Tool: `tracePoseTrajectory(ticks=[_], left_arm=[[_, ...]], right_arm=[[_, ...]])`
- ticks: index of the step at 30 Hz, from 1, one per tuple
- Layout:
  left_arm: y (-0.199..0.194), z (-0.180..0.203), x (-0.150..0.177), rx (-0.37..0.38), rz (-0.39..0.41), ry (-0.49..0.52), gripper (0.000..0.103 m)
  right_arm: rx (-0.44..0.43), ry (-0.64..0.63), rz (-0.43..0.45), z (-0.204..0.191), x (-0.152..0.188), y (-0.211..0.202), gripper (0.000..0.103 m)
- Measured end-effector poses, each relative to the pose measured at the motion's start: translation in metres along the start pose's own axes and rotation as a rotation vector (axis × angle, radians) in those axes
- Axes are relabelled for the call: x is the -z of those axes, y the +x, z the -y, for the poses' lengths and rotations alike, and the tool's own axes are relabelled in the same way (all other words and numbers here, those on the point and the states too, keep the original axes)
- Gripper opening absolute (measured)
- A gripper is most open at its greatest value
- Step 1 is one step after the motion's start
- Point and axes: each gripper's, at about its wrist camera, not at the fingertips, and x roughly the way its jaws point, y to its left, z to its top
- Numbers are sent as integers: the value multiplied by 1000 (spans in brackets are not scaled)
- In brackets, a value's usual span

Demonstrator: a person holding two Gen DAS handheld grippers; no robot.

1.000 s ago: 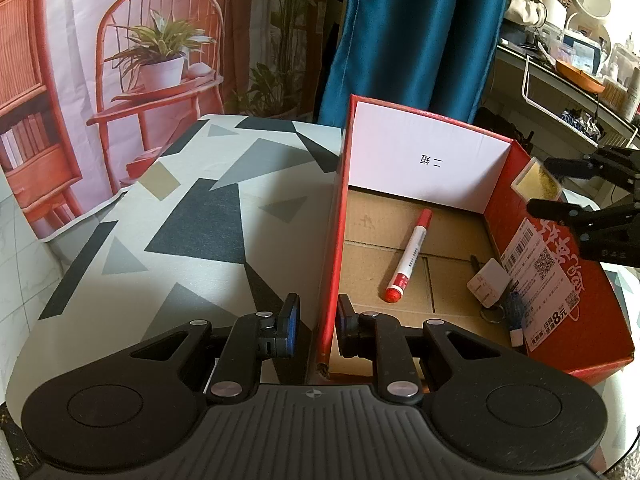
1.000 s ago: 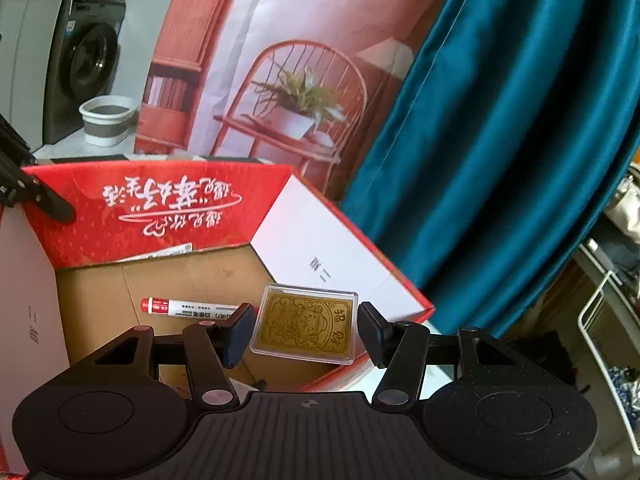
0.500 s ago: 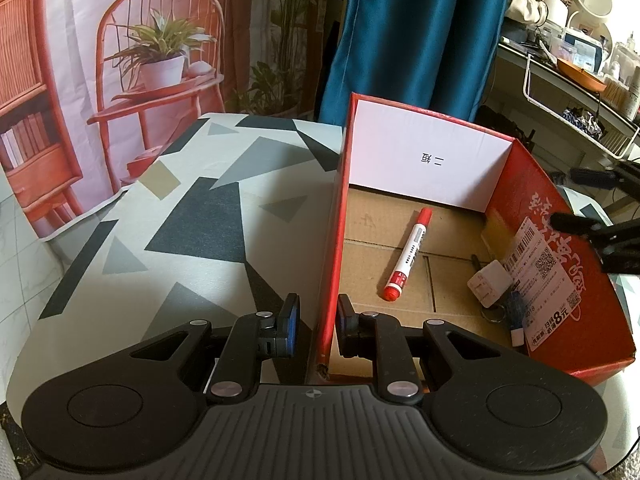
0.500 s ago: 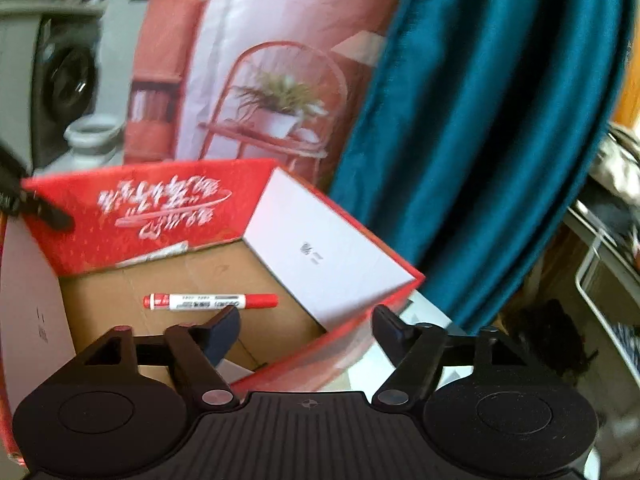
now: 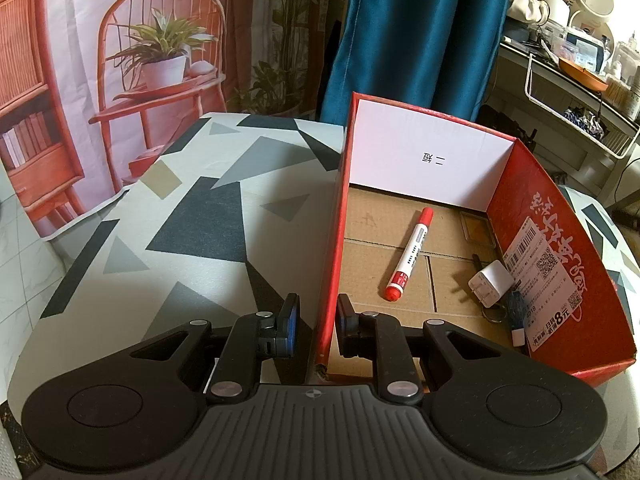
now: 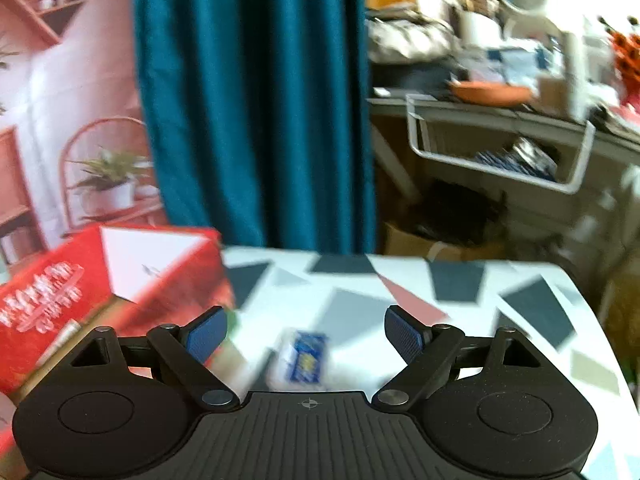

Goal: Organize rigid objects
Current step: 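Move the right tool back and close it on the lavender case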

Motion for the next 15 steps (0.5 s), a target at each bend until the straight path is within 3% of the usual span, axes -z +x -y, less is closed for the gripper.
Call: tracePoseTrajectory(ticks=[1, 4, 8, 15], left_arm=[[0, 0, 0, 0, 0, 0, 21], [0, -1, 1, 1, 2, -6, 21], [0, -1, 1, -1, 0, -1, 21], [0, -1, 1, 0, 1, -1, 21]], right_arm=[[17, 2, -9, 3, 6, 0, 102], [67, 11, -23, 4, 29, 1, 103], [66, 53, -94, 4, 53, 14, 103], [80, 34, -145, -15, 74, 37, 103]])
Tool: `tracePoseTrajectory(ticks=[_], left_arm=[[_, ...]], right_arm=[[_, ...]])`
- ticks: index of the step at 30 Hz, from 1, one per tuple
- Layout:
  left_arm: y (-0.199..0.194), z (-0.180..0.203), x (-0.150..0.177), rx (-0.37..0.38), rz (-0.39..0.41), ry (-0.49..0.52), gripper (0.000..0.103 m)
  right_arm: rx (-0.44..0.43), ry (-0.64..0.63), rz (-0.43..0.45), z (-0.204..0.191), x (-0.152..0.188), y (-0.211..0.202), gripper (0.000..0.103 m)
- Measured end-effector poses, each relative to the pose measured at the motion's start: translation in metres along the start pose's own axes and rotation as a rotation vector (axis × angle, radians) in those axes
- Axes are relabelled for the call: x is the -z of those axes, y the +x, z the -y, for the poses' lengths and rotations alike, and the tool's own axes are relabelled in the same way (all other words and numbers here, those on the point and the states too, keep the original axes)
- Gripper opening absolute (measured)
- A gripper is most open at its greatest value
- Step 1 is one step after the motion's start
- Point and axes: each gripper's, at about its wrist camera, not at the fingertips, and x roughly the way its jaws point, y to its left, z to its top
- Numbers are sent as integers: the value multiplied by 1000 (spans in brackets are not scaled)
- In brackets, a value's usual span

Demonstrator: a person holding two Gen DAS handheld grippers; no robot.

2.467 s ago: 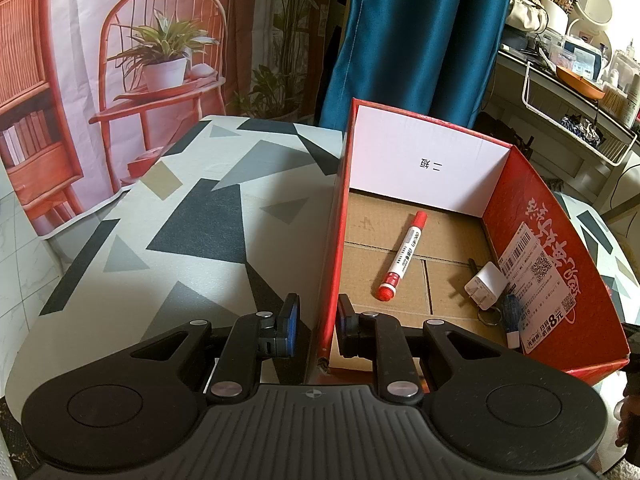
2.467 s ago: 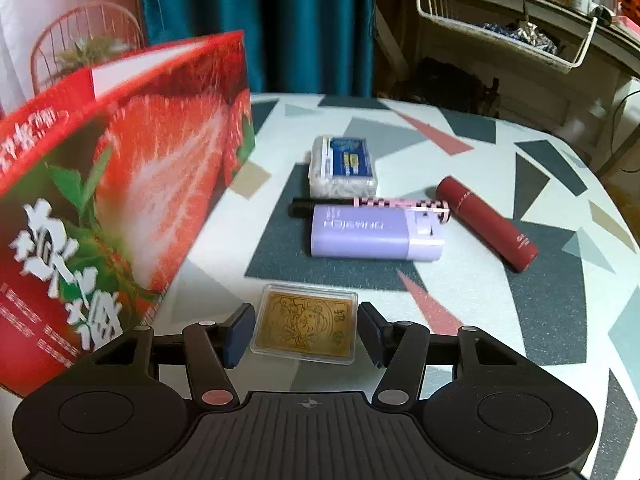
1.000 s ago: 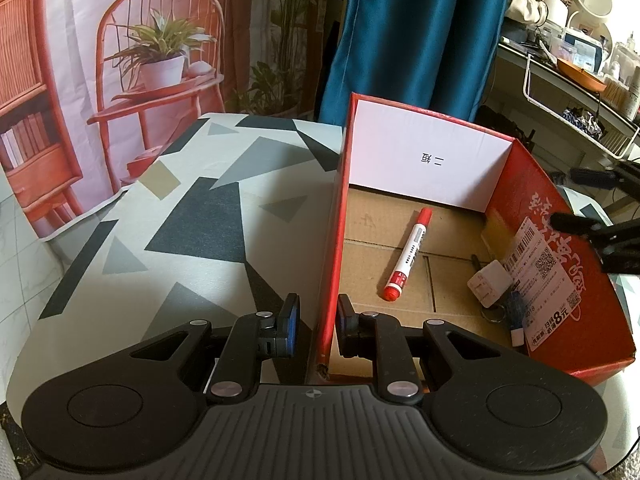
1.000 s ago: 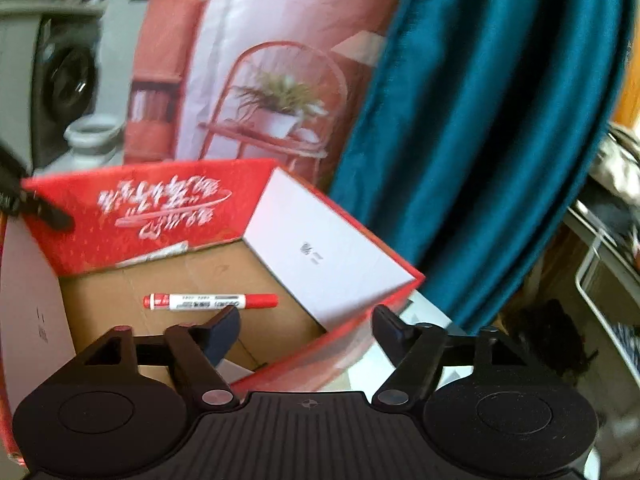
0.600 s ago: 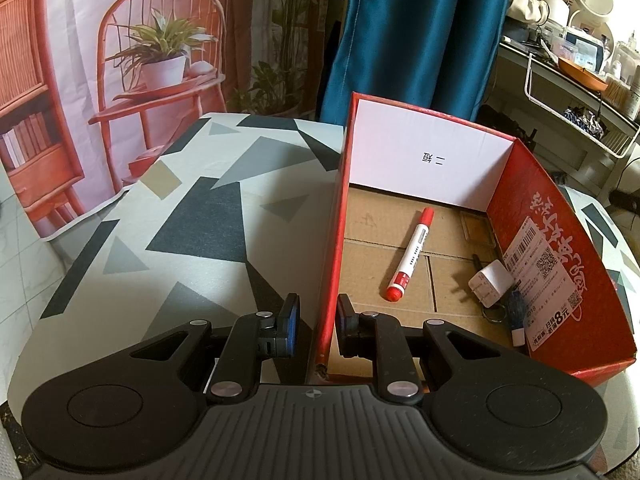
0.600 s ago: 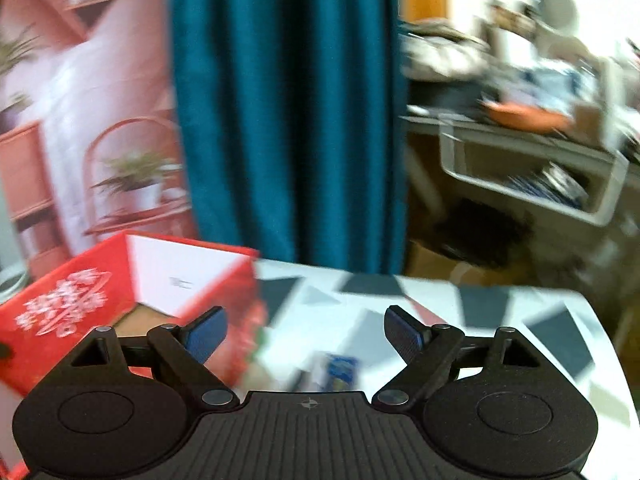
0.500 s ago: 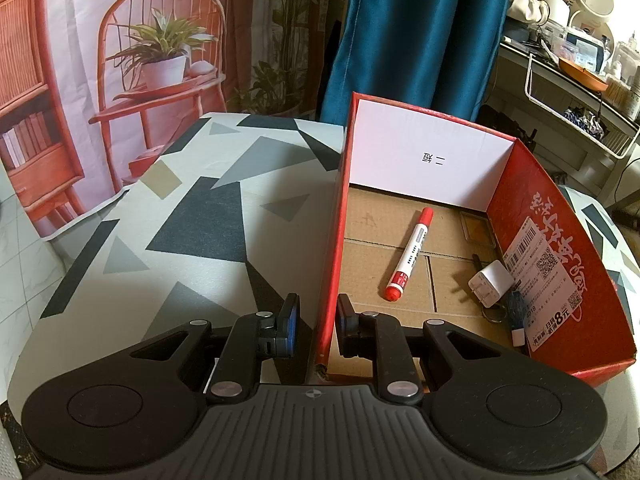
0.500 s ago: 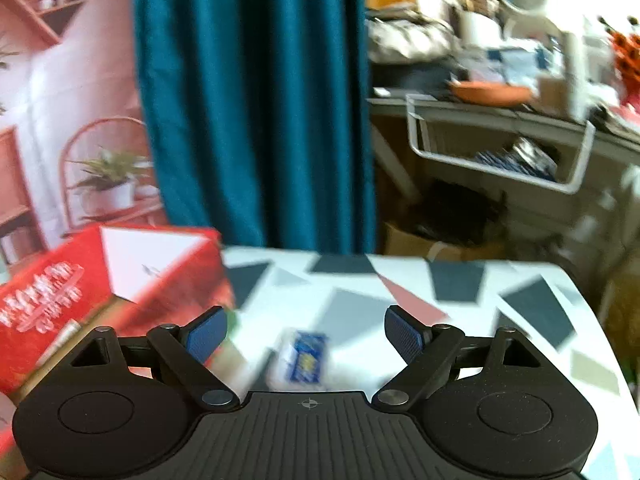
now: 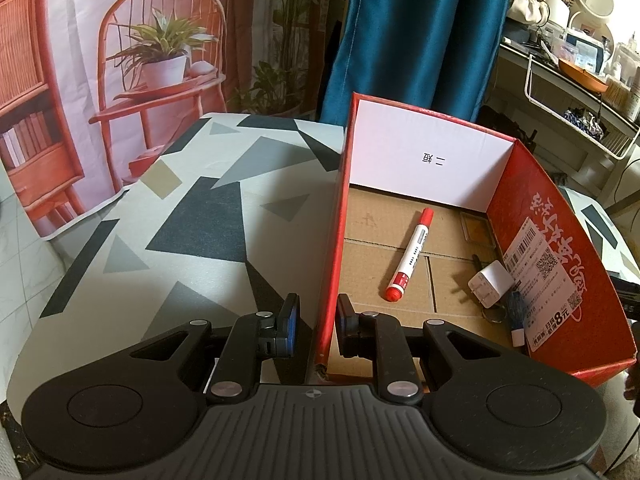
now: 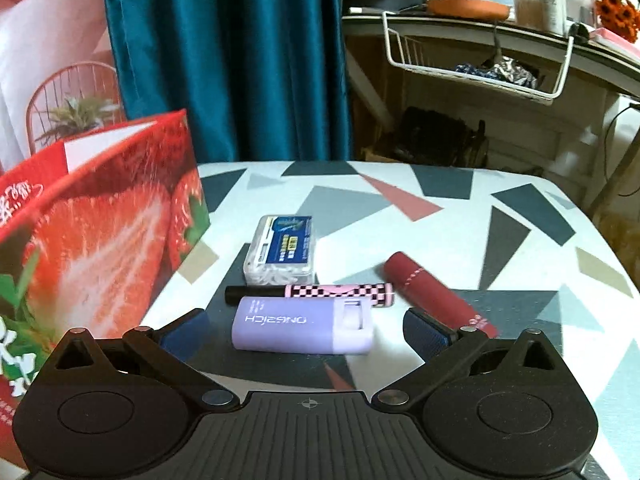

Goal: Organize rigid objects
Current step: 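Move the right tool back and close it on the lavender case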

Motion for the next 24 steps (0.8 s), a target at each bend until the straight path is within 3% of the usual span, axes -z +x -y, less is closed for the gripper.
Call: tracePoseTrajectory(ticks=[14, 19, 24], left_arm=[[-1, 1, -1, -8, -4, 1, 21], [-1, 1, 0, -8, -4, 0, 21], [-1, 1, -1, -4, -4, -8, 21]], right_arm=[[52, 149, -47, 1, -1, 44, 102], [100, 97, -36, -6, 4, 39, 85], [82, 91, -28, -7, 10, 29, 84]])
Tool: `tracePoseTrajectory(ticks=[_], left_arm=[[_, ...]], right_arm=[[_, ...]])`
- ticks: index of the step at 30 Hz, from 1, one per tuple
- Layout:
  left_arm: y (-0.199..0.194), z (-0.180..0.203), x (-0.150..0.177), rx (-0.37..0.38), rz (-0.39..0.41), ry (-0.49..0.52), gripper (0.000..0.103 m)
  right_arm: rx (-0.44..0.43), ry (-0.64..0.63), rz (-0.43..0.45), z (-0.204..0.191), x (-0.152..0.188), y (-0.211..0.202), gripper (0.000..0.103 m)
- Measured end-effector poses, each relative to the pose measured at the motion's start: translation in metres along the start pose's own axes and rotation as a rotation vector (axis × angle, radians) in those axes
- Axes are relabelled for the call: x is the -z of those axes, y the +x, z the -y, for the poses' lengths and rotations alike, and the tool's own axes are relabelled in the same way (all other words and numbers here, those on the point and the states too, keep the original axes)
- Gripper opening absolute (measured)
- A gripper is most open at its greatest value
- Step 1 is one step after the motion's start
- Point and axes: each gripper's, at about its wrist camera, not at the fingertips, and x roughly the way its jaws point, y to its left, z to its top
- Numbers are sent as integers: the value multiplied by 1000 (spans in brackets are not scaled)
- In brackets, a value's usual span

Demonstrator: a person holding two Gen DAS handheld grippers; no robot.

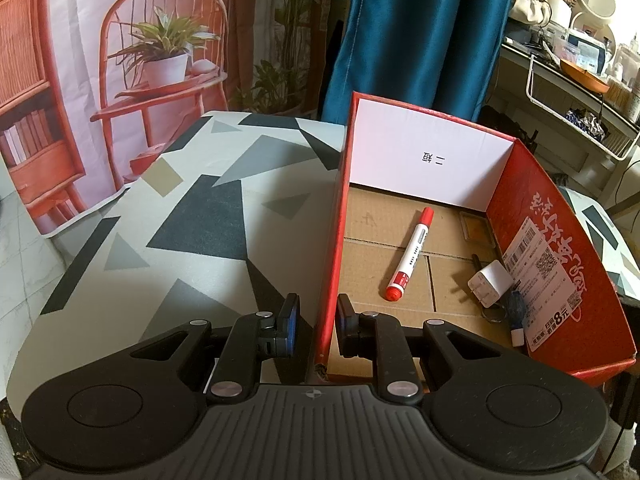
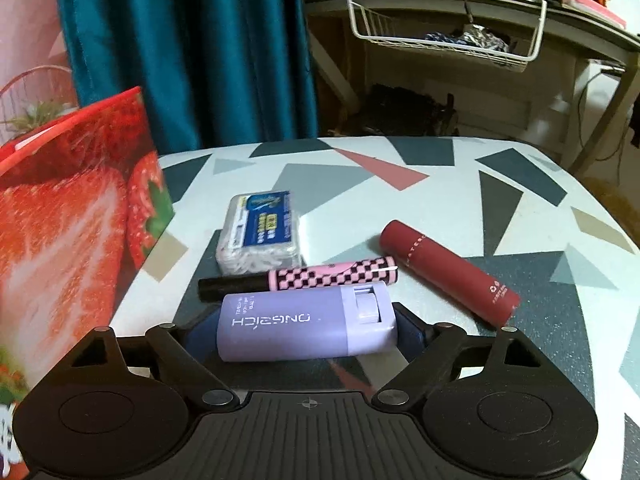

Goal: Organize rigid objects
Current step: 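Move the right tool back and close it on the lavender case, then carry the lavender case into the red box and release it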

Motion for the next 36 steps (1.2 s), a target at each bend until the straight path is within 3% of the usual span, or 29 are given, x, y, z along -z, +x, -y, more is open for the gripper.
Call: tracePoseTrajectory(ticks=[10, 21, 28, 36], left_arm=[[0, 1, 0, 2, 2, -3, 21], [2, -1, 0, 6, -5, -11, 21], [2, 0, 0, 4, -6, -11, 21], [3, -1, 0, 8, -5, -11, 21]], right_arm=[[-76, -74, -17, -12, 3, -3, 85], [-61, -136, -42, -19, 4, -2, 84], [-127, -193, -157, -12, -20, -1, 83], [-226, -310, 72, -25, -80, -52, 83]])
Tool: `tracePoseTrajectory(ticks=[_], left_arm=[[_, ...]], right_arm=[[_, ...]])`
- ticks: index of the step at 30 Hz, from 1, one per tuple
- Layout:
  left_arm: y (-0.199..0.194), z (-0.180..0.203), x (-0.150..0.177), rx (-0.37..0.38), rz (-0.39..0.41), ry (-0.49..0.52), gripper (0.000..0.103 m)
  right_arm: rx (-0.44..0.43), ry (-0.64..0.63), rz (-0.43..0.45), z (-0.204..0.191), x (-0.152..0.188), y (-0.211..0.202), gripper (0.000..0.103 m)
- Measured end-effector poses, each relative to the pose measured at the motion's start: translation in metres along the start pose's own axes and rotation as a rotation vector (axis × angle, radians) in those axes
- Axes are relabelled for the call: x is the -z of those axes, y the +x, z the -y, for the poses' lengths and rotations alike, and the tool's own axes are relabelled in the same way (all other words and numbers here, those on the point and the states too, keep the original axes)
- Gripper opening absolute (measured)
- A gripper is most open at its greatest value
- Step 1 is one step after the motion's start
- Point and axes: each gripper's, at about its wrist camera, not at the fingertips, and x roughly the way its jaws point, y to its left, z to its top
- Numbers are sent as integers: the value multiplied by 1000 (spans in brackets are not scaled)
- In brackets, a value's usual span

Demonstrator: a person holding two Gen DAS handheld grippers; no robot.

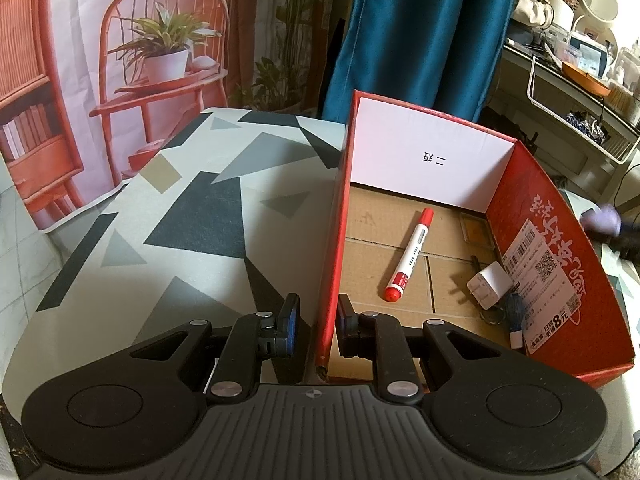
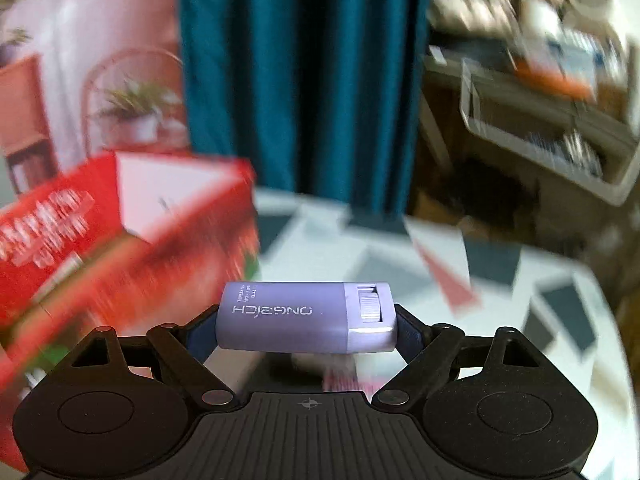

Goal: Organize rigid objects
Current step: 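Carry the lavender case into the red box and release it, then return the right tool to the table and grasp the pink checkered mascara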

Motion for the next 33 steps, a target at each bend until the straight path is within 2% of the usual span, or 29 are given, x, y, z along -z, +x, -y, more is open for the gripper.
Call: tracePoseTrajectory(ticks=[3, 6, 10, 15, 33], left_arm=[[1, -1, 0, 2, -1, 0, 21], [2, -2, -1, 5, -4, -7, 21], [2, -2, -1, 3, -4, -1, 21], [2, -2, -1, 4, -4, 1, 21], [3, -1, -1, 4, -5, -2, 21]], right_arm=[[-41, -143, 64, -18, -28, -10, 83], [-81, -253, 89, -42, -44, -9, 83], [-149, -380, 91, -76, -46, -1, 83], [-173, -484, 67, -106, -39, 6, 83], [-179, -460, 52, -112, -26, 4, 86]])
